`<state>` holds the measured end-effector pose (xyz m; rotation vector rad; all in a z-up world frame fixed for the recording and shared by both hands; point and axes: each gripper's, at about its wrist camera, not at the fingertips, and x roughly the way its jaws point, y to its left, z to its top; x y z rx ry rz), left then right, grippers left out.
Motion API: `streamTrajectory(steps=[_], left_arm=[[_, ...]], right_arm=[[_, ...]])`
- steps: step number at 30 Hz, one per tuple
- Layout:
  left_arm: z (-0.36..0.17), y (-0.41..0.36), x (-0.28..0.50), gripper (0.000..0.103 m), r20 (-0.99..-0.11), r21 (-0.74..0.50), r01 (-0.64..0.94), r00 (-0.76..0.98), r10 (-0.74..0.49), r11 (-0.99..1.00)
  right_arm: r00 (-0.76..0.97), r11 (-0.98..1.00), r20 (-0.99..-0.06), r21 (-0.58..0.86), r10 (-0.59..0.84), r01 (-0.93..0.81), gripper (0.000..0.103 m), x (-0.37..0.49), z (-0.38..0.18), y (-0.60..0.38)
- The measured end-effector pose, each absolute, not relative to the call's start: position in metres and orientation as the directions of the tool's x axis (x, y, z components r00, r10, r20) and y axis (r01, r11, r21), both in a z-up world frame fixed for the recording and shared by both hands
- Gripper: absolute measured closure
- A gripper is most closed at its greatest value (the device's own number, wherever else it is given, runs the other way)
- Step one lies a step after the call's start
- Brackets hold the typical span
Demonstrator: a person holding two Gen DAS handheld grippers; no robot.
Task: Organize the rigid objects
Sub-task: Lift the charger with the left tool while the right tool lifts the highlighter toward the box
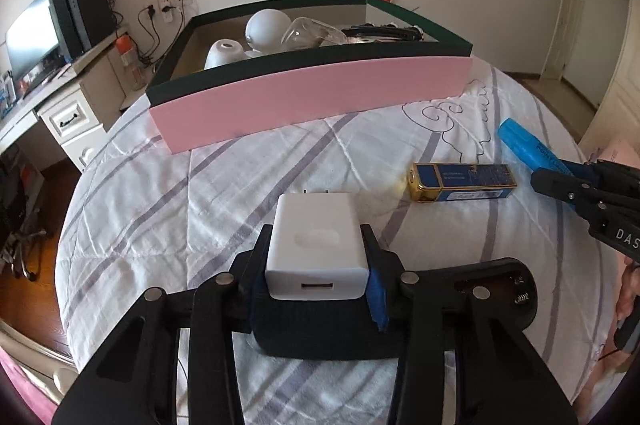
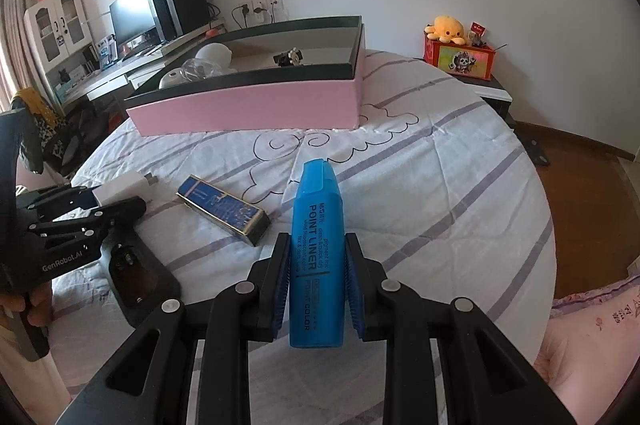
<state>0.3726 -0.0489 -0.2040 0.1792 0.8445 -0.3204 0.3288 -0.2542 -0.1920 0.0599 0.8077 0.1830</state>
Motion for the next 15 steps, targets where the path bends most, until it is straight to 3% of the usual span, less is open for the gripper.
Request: streamTrajectory(steps=[8,15], left_arm=[[-0.189,-0.036,0.361,0.063,-0.724,0.041,0.294,0.668,-0.174,0.955],[-0.141,-0.012,0.329,0.063,-0.626,0.054,0.234,0.765,-0.150,0.971]], right_arm=[[0.698,0.982,-0.691,0.120,0.188,-0.146,0.077,0.324,-0.182,-0.251],[0.758,0.978,-0.618,0.106,0.206,-0.180,0.077,0.305,-0.144,-0.237]])
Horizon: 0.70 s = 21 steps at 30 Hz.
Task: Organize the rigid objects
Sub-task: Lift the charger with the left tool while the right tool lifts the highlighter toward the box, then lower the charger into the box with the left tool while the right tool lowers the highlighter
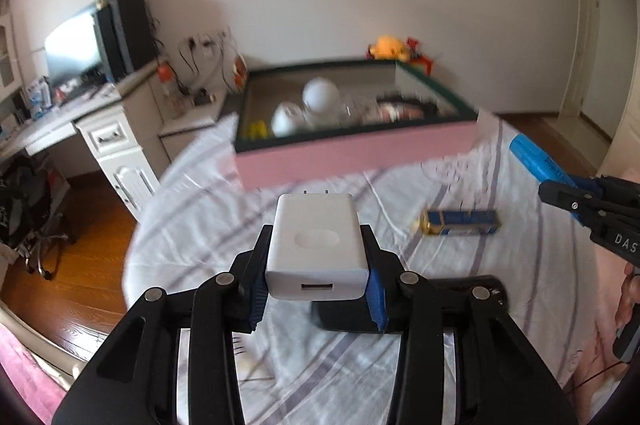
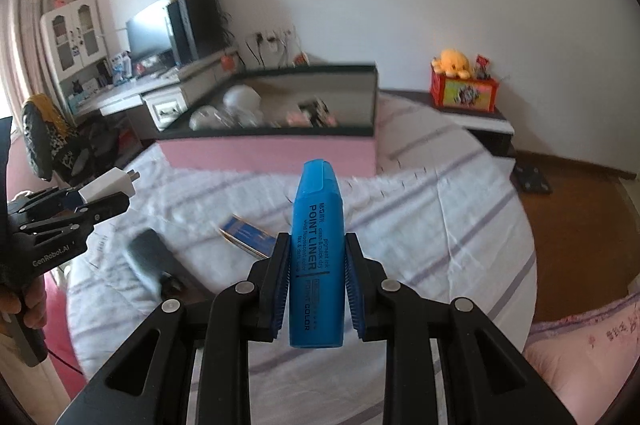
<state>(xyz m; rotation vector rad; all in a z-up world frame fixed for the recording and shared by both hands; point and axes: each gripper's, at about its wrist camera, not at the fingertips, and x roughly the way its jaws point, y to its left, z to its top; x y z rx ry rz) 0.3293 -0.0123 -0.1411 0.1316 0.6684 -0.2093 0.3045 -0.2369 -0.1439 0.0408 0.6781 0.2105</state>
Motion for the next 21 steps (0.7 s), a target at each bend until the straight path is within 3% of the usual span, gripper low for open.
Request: streamTrajectory(steps=[13,21], left_arm=[[-0.062,0.021,0.262,0.063,-0.432,0.057,0.184,0.891,-0.142,0.981],[-0.046,0.040,0.251,0.063,-0.395,0.050,0.141,0.912,-0.110,0.989]], right_arm=[[0.839,0.959,-0.480,0.019,0.256,-0.282,0.077,0.262,-0.068,-0.189],[0.853,0.948,-0.443,-0.020,0.276,-0.317,0.077,0.252,-0.046,-0.171]])
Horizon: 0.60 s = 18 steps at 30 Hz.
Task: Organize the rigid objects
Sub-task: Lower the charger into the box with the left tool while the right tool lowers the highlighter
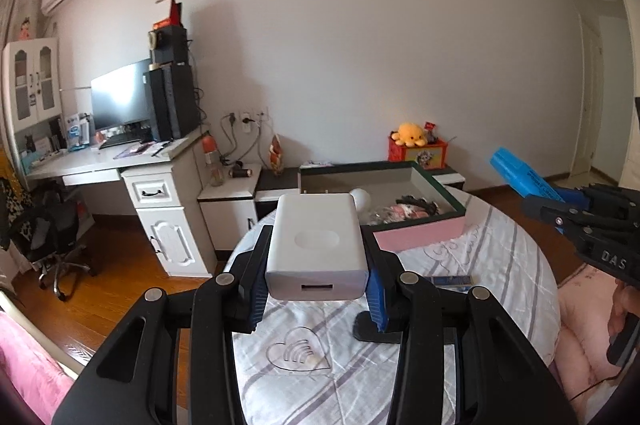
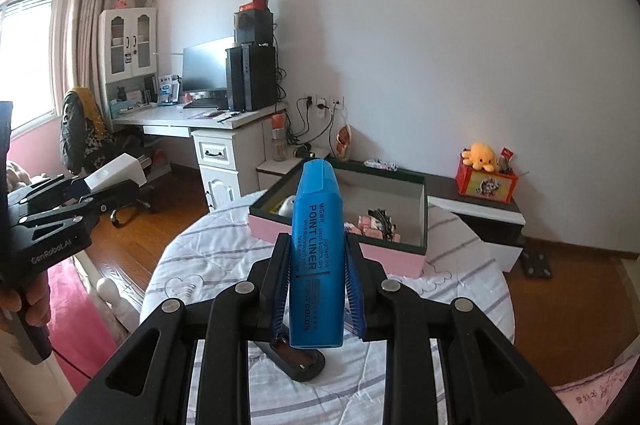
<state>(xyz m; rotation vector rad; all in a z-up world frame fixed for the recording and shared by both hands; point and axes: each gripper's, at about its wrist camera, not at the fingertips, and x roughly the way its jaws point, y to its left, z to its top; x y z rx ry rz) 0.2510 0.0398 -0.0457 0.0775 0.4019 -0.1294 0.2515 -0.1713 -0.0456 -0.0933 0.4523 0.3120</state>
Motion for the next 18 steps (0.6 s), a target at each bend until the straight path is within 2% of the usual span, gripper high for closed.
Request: streamTrajectory(steps=[18], left_arm=[[-0.036,0.029,0.294,0.063,-0.384,0.080,0.139,0.918,-0.098,0.987]], right_arm=[[0.857,0.944,-0.437,-0.048,0.273,-0.325,0.077,0.283,-0.042,-0.177]])
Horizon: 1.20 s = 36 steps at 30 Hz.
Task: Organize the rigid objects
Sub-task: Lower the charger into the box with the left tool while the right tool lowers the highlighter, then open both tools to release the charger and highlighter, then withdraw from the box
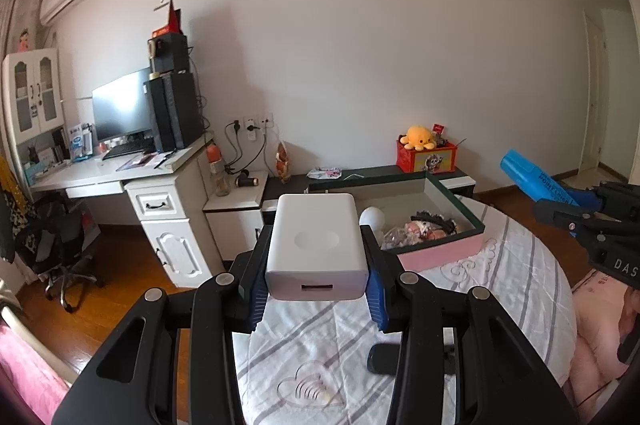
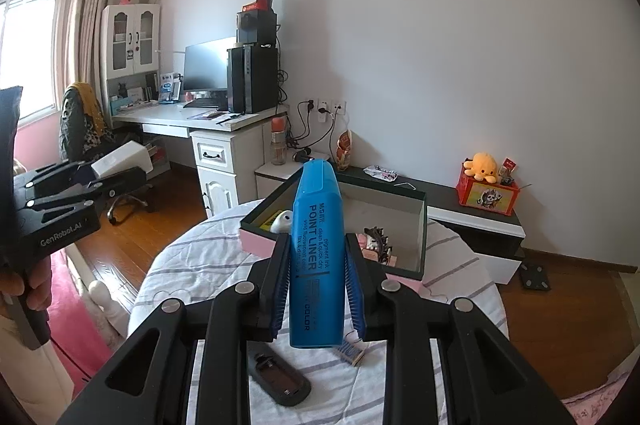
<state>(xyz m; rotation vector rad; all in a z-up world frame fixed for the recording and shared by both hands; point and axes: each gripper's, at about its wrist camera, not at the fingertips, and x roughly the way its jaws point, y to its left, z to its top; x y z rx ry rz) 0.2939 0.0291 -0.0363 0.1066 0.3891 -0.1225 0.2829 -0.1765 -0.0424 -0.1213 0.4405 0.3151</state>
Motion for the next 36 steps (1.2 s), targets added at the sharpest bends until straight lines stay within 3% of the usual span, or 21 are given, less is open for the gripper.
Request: streamTrajectory(steps=[11,27,34,36], left_arm=[[-0.043,-0.014,0.377,0.063,-0.438,0.085,0.251,0.879,-0.190,0.964],[-0.137,-0.064,0.520,0.062,-0.704,0.103,0.323,0.692,-0.161,0.941],[-0.143,-0.064,0.526,0.062,-0.704,0.088,0.312,0.692,-0.162,0.946],[-0.140,-0.065,0.526,0.056,-0.693,0.095,0.308,0.703,-0.159,0.946]], right_arm=[[0.838,0.943,-0.482,-0.066,0.257,-0.327,0.077,0.347,-0.051,-0.184],[0.699,0.940,-0.676,-0.024,0.235,-0.339,0.077,0.472,-0.125,-0.191],[0.693,0.936,-0.679,-0.026,0.242,-0.352,0.076,0.484,-0.137,-0.187],[0.698,0.936,-0.673,-0.025,0.244,-0.352,0.074,0.484,-0.136,-0.186]])
